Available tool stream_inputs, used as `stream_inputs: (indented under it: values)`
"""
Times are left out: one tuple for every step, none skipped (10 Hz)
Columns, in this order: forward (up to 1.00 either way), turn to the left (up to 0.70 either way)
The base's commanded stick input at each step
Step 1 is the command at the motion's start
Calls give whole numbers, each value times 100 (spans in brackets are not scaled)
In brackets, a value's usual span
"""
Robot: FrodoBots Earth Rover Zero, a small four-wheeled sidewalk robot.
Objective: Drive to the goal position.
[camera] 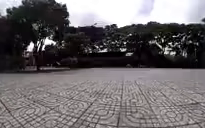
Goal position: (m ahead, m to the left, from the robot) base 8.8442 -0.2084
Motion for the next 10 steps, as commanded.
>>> stream_inputs:
  values:
    - [70, 0]
    - [70, 0]
    - [70, 0]
    - [70, 0]
    - [70, 0]
    - [70, 0]
    - [70, 0]
    - [70, 0]
    - [70, 0]
    - [70, 0]
